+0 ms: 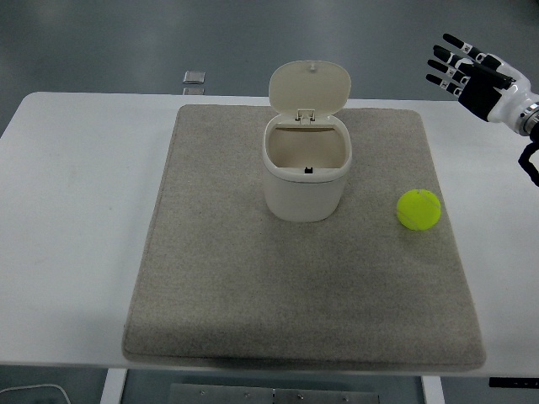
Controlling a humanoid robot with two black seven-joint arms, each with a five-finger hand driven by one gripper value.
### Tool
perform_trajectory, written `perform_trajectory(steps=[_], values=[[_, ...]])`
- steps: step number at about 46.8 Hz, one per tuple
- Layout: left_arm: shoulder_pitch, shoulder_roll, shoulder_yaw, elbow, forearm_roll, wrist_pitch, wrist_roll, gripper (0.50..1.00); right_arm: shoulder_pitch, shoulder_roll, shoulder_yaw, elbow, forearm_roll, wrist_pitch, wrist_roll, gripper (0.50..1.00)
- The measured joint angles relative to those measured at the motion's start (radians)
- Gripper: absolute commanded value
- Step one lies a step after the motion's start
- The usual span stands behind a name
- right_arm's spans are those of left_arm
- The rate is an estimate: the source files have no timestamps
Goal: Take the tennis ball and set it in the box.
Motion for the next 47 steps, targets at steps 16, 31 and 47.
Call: perform_trajectory(steps=[16,31,47], values=[[0.0,0.0,0.0,0.0,0.0,0.0,0.0,0.992,0.015,-0.001,0.002,-0.003,0.001,-0.004,0.001,0.921],[0.0,0.0,0.0,0.0,0.0,0.0,0.0,0.992,0.024,-0.033,0.001,-0.001,-0.006,0.003,0.0,0.921],[0.0,0.0,0.0,0.0,0.0,0.0,0.0,0.992,0.024,-0.076,0.002,0.03,-0.146,0.037,0.001,0.921]])
